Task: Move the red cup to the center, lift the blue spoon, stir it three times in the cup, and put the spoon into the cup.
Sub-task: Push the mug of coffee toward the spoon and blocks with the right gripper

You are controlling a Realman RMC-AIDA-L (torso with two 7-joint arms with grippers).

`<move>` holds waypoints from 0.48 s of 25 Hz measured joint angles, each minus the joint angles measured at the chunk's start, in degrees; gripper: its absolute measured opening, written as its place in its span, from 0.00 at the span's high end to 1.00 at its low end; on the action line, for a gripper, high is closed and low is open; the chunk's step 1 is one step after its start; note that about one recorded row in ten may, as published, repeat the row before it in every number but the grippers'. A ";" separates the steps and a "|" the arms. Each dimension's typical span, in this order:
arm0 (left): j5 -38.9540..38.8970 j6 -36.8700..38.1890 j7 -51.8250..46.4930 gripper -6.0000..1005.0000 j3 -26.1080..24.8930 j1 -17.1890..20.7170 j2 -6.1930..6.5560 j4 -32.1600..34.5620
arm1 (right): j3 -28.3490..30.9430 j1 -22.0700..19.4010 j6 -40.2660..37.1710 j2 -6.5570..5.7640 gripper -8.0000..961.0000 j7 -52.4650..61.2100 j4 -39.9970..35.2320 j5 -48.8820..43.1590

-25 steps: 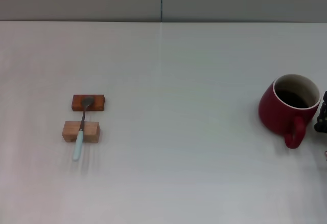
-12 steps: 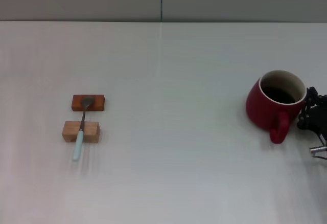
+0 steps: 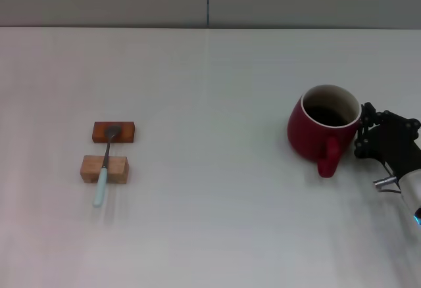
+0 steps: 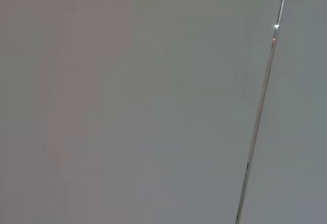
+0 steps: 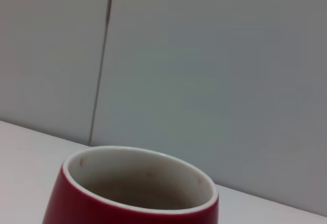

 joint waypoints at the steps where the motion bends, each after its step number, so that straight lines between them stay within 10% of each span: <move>1: 0.00 0.00 0.00 0.18 0.00 0.00 0.00 0.00 | 0.00 0.00 0.00 0.00 0.95 0.00 0.00 0.00; 12: 0.09 -0.04 0.14 0.19 -0.06 -0.23 -0.06 0.03 | -0.20 3.29 1.73 0.08 0.95 0.00 0.33 -0.94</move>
